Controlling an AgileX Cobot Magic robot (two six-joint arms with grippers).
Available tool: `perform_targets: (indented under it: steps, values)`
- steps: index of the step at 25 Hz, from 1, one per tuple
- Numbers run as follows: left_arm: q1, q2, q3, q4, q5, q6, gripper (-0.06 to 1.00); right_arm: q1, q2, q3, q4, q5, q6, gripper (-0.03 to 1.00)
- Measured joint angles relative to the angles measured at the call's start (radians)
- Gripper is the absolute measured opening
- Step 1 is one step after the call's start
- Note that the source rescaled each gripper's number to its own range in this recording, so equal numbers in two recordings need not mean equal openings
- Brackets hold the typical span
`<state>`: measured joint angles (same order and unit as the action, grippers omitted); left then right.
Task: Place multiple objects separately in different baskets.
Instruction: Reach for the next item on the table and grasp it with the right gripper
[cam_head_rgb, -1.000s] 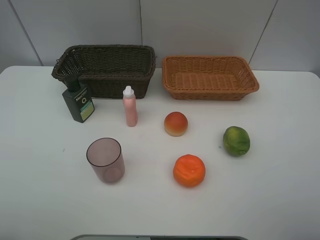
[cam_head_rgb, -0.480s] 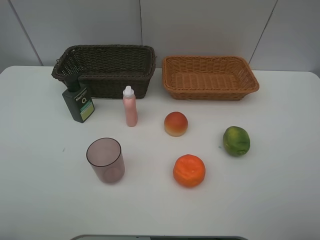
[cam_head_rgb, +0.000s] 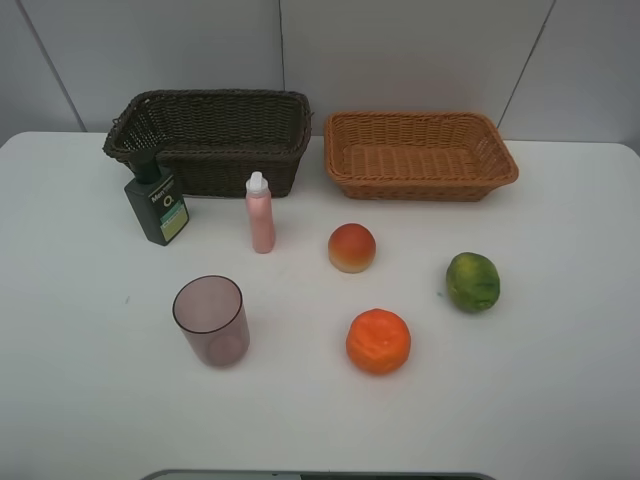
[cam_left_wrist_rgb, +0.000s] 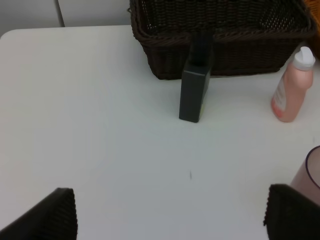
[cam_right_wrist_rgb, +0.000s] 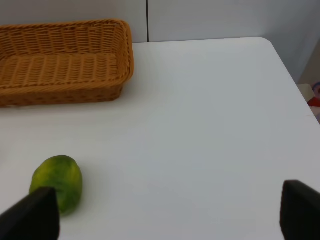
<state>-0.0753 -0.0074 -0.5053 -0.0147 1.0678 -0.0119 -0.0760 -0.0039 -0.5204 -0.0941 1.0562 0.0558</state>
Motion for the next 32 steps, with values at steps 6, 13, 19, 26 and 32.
perform_targets:
  steps: [6, 13, 19, 26, 32]
  values:
    - [0.000, 0.000, 0.000, 0.000, 0.000, 0.000, 0.96, 0.000, 0.000, 0.000, 0.000, 0.000, 0.000, 0.94]
    - [0.000, 0.000, 0.000, 0.000, 0.000, 0.000, 0.96, 0.000, 0.008, 0.000, 0.000, 0.000, 0.000, 0.94]
    - [0.000, 0.000, 0.000, 0.000, 0.000, 0.000, 0.96, 0.000, 0.193, -0.016, 0.000, -0.015, 0.000, 0.94]
    - [0.000, 0.000, 0.000, 0.000, 0.000, 0.000, 0.96, 0.000, 0.544, -0.133, 0.000, -0.119, 0.000, 0.94]
    - [0.000, 0.000, 0.000, 0.000, 0.000, 0.000, 0.96, 0.000, 0.836, -0.213, 0.000, -0.281, 0.000, 0.94]
